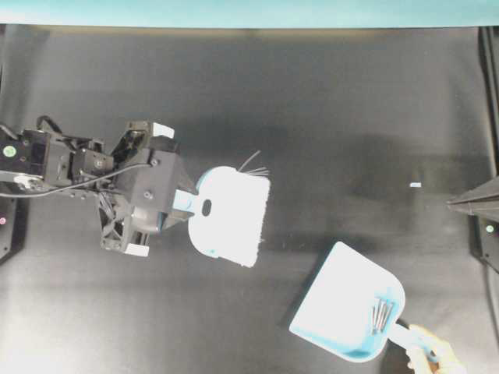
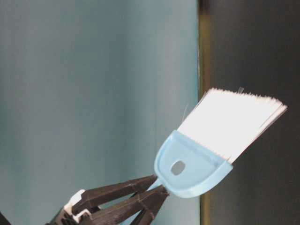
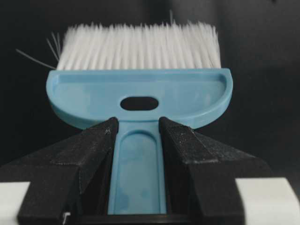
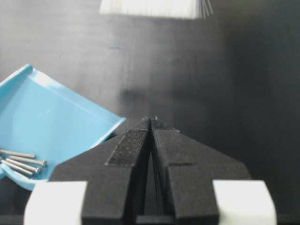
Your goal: Hold the dustpan with a person, while the left arm uses a hand brush to gather the screws into the dustpan.
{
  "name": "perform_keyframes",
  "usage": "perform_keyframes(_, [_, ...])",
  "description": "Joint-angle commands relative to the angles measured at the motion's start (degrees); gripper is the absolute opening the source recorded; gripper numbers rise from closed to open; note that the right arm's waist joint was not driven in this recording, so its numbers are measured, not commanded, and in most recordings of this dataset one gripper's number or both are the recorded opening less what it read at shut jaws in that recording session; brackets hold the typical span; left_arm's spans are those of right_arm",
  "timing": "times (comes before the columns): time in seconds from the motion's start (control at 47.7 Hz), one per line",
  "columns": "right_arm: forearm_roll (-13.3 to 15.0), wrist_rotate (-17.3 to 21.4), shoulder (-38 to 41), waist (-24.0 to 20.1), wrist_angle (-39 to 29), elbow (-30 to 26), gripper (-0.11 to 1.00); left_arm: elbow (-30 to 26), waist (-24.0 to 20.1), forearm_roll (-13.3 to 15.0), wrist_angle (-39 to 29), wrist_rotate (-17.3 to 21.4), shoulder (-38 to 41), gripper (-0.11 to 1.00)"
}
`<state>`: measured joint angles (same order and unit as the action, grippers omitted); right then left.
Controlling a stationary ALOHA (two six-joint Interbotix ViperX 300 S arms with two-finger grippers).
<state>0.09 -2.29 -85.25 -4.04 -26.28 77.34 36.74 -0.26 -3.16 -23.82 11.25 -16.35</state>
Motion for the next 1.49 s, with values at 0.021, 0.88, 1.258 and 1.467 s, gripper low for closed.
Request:
perform_keyframes(0.021, [0.09,-0.26,0.26,-0.09,0.26,-0.53,0.0,0.79,0.09,-0.09,3.25,-0.35,-0.44,0.31])
perform_keyframes(0.88, [0.09,-0.26,0.18,-0.09,0.26,-0.53,0.0,6.86,1.32,-0.09,12.83,-6.24,5.54,0.31])
perform_keyframes(1.258, [0.09,-0.26,0.18,-0.09,0.18,-0.53,0.0,8.35,1.32,-0.09,14.94,-8.79,5.71,0.31])
perform_keyframes(1.467, [0.09,-0.26,0.26,-0.09,0.26,-0.53,0.0,8.26,1.41,-0.09,16.96,-9.14,5.89,0.31])
